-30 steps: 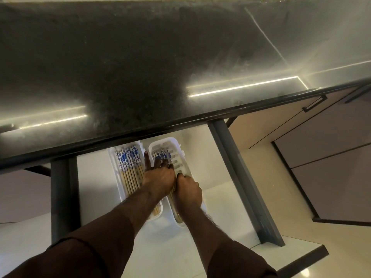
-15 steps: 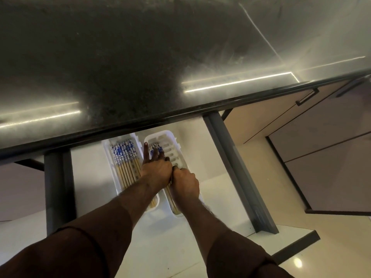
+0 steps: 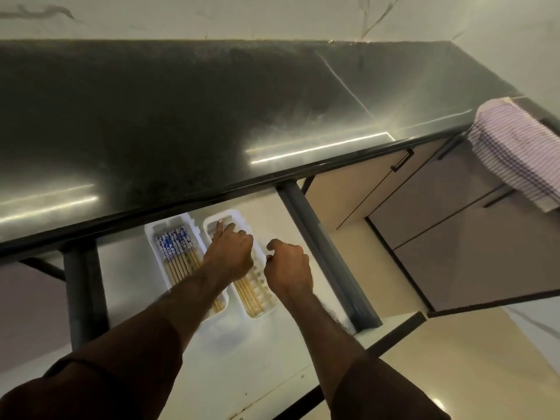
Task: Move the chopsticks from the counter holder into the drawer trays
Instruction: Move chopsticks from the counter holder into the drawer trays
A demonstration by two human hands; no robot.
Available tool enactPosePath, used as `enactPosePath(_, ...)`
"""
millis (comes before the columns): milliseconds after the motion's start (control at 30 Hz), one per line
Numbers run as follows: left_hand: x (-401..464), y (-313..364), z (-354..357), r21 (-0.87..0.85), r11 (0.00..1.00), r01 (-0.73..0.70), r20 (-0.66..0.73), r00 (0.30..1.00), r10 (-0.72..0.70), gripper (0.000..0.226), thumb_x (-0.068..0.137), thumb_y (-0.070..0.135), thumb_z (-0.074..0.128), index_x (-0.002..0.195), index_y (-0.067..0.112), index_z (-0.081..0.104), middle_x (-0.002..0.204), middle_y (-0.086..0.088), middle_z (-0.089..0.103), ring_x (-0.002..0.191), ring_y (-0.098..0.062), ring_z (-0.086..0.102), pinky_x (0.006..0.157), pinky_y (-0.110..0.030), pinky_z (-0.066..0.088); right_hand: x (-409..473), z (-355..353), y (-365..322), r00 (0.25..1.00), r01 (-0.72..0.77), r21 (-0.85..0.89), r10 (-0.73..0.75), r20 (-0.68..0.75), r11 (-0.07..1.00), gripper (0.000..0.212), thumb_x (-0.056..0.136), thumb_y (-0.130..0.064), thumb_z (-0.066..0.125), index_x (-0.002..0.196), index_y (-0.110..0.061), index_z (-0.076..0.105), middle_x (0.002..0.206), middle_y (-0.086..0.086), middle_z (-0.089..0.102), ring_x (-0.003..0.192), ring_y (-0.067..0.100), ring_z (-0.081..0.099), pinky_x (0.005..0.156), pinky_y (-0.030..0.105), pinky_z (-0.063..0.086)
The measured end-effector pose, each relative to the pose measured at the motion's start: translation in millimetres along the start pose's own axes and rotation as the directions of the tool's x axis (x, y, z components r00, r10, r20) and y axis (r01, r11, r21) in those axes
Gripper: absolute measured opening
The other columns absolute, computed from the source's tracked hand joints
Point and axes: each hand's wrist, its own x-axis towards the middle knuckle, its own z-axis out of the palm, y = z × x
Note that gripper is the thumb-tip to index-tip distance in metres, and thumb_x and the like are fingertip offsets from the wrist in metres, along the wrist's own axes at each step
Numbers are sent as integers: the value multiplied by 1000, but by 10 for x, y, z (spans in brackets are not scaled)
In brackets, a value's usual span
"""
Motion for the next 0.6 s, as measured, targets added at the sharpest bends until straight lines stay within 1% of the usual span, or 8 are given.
enactPosePath(67,-100,38,-150,-73,997,21,-47,999,-24,38,88,23,60,126,15,59,130,-6,62,125,-25,51,114,-44,26,-75,-167,-39,998,27,16,-27,-48,999,22,90,-15,61,111,-14,67,103,7,72,88,26,68,77,35,55)
enactPosePath(133,-250,74,-321,-197,979,55,-68,995,-69,43,91,21,58,133,14,53,135,-7,58,124,-26,52,107,-42,38,-176,-334,-116,995,70,32,-68,-71,997,28,90,-16,62,117,-14,65,108,6,72,92,23,68,81,34,55)
enactPosePath(200,-432,115,-496,-319,943,88,-109,986,-129,45,93,22,56,137,15,48,139,-7,54,125,-27,52,104,-40,42,-296,-474,-208,991,106,55,-101,-91,993,30,91,-17,63,121,-14,64,112,6,71,96,22,68,85,34,55)
enactPosePath(300,-832,166,-791,-382,919,94,-237,952,-196,47,97,24,52,142,18,42,146,-5,49,132,-26,47,107,-39,38,-547,-688,-350,973,189,83,-175,-149,979,30,91,-18,62,120,-14,64,113,7,70,99,23,66,89,35,54)
enactPosePath(367,-1112,186,-972,-393,916,83,-324,920,-222,50,97,24,51,145,18,38,148,-4,46,135,-24,44,108,-39,36,-718,-832,-461,954,247,78,-228,-196,966,28,91,-18,62,118,-13,64,110,7,70,98,23,66,88,34,53)
enactPosePath(500,-1695,212,-1353,-386,922,32,-447,868,-217,51,97,20,49,147,16,35,150,-6,42,137,-23,42,109,-37,34,-1109,-1102,-694,917,317,102,-277,-286,943,26,90,-18,63,115,-15,66,109,5,70,99,21,65,87,33,53)
enactPosePath(600,-2100,149,-1679,-344,939,3,-541,816,-201,50,99,22,45,147,14,35,152,-6,40,139,-21,38,113,-33,28,-1317,-1331,-962,874,385,60,-343,-343,921,27,89,-18,60,115,-16,65,110,4,70,101,20,65,84,29,50)
